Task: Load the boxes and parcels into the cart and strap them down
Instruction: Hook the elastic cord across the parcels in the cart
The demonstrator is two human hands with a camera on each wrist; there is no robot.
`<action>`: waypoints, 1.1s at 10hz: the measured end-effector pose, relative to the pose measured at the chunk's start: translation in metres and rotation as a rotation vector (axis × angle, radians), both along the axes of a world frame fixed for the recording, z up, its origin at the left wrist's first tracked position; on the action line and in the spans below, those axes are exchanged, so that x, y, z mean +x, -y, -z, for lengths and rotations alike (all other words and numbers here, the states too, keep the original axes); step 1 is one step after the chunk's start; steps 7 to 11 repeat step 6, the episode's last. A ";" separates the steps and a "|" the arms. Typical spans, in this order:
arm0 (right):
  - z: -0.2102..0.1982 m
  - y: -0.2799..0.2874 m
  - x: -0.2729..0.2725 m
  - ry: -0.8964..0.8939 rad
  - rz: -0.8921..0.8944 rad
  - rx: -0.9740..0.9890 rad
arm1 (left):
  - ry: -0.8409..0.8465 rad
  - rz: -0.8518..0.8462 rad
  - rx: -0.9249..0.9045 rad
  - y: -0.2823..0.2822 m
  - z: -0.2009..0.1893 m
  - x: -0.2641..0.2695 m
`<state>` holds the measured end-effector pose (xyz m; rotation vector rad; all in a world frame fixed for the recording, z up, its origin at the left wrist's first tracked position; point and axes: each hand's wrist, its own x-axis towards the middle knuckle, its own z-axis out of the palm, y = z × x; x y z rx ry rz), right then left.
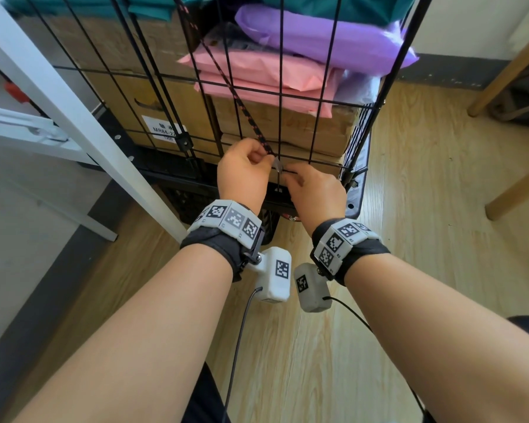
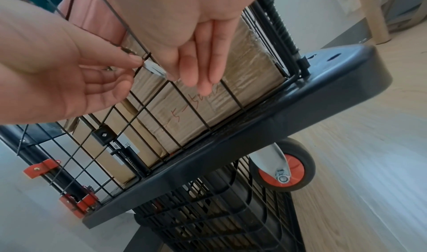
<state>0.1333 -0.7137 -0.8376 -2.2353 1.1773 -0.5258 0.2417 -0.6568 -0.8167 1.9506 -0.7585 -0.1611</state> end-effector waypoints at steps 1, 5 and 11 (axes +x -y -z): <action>0.003 0.001 0.001 0.005 -0.009 -0.004 | -0.011 0.000 -0.003 0.000 0.001 0.000; -0.068 -0.001 -0.026 -0.252 -0.142 0.081 | -0.170 0.001 0.456 -0.033 -0.063 -0.012; -0.105 0.001 -0.022 -0.314 -0.181 0.102 | -0.148 0.026 0.577 -0.039 -0.096 -0.014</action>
